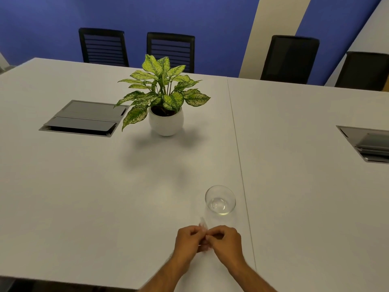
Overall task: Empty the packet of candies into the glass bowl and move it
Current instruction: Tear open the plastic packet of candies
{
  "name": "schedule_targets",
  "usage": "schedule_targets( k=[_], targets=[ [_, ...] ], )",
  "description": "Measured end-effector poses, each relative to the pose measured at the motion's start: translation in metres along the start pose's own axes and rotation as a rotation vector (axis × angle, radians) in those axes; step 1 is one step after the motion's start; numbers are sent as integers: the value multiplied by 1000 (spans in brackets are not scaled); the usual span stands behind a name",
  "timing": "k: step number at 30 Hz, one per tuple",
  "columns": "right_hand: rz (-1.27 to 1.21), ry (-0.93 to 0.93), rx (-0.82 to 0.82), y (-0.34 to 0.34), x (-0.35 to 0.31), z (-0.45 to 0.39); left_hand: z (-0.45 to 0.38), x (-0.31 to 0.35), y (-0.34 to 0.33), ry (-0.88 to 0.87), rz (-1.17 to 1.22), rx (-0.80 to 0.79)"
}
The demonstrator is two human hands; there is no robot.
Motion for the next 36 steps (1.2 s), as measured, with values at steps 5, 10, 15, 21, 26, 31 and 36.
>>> schedule_targets(
  k=[5,10,15,21,26,31,36],
  targets=[
    [-19,-14,62,7,2,-5,1,3,1,-37,-14,17],
    [76,67,3,1,-3,-6,2,6,2,-50,-13,18],
    [112,99,7,0,-7,-8,4,2,3,1,28,30],
    [215,129,46,-2,-10,-6,1,13,5,-102,-276,138],
    [303,158,70,-4,-15,-6,3,29,4,-194,-534,207],
    [438,197,49,-7,-15,-10,6,41,3,-227,-705,231],
    [538,207,57,5,-14,-18,11,38,-1,-221,-759,234]
  ],
)
Point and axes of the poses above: each hand's wrist, its own z-axis away from the middle knuckle, its own y-axis out of the back of the hand, x = y × z, the point moved 7 cm from there along -z, towards the middle knuckle, and after that the axes turned 4 degrees about -z, right-handed, at the moved point
